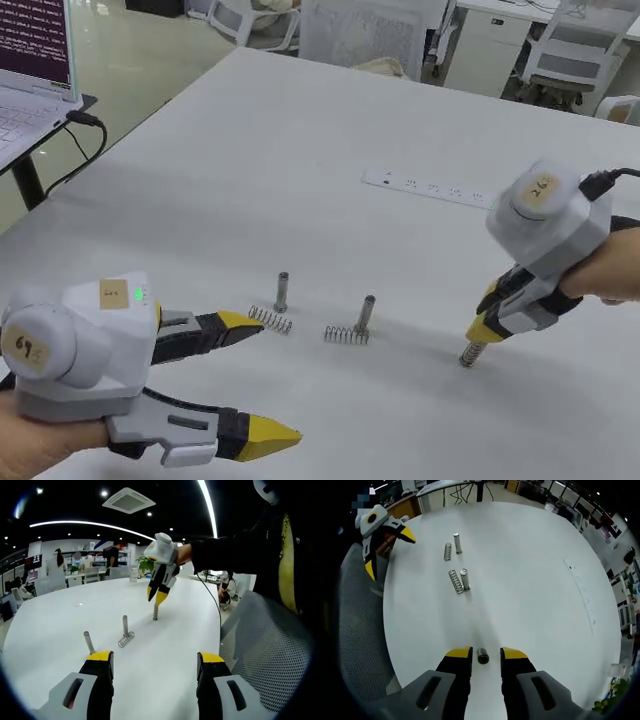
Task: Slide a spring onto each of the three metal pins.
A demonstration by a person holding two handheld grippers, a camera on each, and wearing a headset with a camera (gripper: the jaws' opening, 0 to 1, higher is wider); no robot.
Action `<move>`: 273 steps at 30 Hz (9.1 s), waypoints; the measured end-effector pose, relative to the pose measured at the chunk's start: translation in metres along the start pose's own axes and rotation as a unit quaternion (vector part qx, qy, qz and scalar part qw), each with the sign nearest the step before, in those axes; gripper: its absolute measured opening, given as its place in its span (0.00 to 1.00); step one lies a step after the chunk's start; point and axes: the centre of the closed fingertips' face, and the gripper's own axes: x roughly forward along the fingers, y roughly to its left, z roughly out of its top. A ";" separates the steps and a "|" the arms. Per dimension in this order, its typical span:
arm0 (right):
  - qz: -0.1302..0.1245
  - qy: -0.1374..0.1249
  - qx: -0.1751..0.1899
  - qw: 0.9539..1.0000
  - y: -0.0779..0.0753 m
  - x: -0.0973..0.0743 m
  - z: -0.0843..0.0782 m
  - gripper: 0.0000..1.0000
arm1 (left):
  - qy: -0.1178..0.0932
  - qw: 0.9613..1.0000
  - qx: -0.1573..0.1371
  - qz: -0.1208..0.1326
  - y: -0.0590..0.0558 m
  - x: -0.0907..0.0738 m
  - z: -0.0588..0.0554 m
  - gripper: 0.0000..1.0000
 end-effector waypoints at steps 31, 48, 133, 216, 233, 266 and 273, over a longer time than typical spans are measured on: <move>-0.028 -0.138 -0.011 0.990 0.032 -0.045 0.045 0.40 | 0.010 1.000 0.004 -0.012 0.005 0.010 0.004 0.62; -0.055 -0.239 0.043 0.968 0.032 -0.055 0.041 0.72 | 0.017 1.000 0.004 -0.014 0.007 0.015 0.003 0.62; -0.074 -0.371 0.220 0.899 0.077 -0.050 -0.055 0.85 | 0.109 0.992 0.060 -0.018 0.062 0.106 -0.023 0.22; -0.079 -0.383 0.199 0.899 0.075 -0.067 -0.047 0.77 | 0.094 0.990 0.091 -0.047 0.025 0.079 -0.002 0.02; -0.048 -0.383 0.157 0.909 0.081 -0.069 -0.016 0.70 | 0.072 0.992 0.095 -0.044 0.015 0.067 0.011 0.02; 0.052 -0.371 0.046 0.926 0.100 -0.054 0.061 0.56 | 0.039 0.992 0.112 -0.052 -0.003 0.048 0.035 0.02; 0.075 -0.372 0.042 0.924 0.102 -0.048 0.069 0.50 | 0.037 0.991 0.115 -0.055 -0.005 0.049 0.037 0.02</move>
